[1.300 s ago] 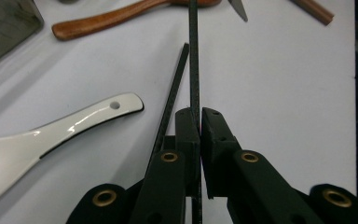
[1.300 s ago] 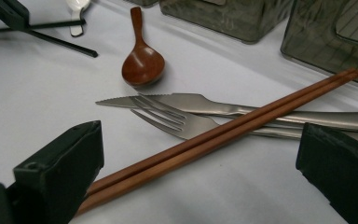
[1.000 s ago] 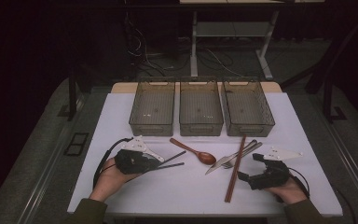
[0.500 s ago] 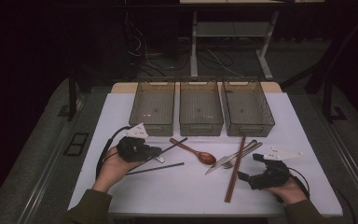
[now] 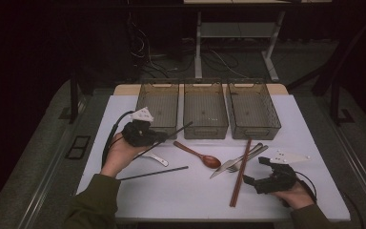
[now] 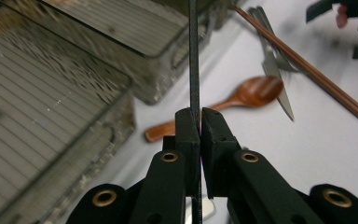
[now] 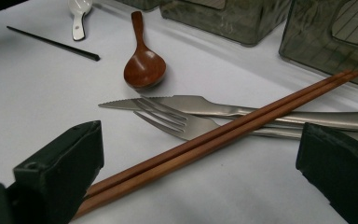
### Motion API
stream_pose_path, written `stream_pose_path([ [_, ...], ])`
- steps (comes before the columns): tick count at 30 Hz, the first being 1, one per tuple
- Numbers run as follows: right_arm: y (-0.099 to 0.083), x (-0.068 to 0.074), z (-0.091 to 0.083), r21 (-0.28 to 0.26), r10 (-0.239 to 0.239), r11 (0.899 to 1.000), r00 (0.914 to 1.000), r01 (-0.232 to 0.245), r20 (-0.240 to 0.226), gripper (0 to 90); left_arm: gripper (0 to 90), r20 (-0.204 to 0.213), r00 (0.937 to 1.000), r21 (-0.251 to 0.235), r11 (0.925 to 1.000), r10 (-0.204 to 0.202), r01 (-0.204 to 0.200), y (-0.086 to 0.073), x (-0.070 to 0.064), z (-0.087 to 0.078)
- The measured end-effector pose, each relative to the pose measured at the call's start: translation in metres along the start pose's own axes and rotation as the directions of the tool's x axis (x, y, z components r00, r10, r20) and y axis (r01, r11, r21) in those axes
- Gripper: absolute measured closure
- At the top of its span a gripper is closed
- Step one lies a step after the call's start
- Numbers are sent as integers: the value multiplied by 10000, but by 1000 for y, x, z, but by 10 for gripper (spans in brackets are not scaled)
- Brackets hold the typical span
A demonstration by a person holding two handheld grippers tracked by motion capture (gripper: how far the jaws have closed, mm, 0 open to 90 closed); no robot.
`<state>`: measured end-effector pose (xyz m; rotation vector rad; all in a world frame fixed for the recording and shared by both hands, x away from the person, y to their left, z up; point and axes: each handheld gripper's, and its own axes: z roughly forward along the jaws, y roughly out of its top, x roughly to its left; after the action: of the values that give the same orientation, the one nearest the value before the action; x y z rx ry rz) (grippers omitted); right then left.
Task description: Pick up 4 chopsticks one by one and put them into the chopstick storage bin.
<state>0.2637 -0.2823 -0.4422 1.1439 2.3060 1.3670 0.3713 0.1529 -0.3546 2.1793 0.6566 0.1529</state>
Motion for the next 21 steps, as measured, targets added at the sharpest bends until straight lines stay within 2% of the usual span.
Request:
stream_pose_path([
  [8,0,0,0,-7,45,10000,10000,-45,-2,7,854,-359,9979,-217,9984,-533,525,20,25,1],
  [13,0,0,0,-6,47,10000,10000,-47,-9,7,854,-725,9952,-168,9978,-651,640,33,39,5],
  [16,0,0,0,-21,47,10000,10000,-47,-16,7,854,-960,9924,-93,9970,-772,767,39,48,8],
  [21,0,0,-1,-26,53,10000,10000,-53,-5,7,854,-1402,9839,-213,9938,-1110,1090,45,63,14],
])
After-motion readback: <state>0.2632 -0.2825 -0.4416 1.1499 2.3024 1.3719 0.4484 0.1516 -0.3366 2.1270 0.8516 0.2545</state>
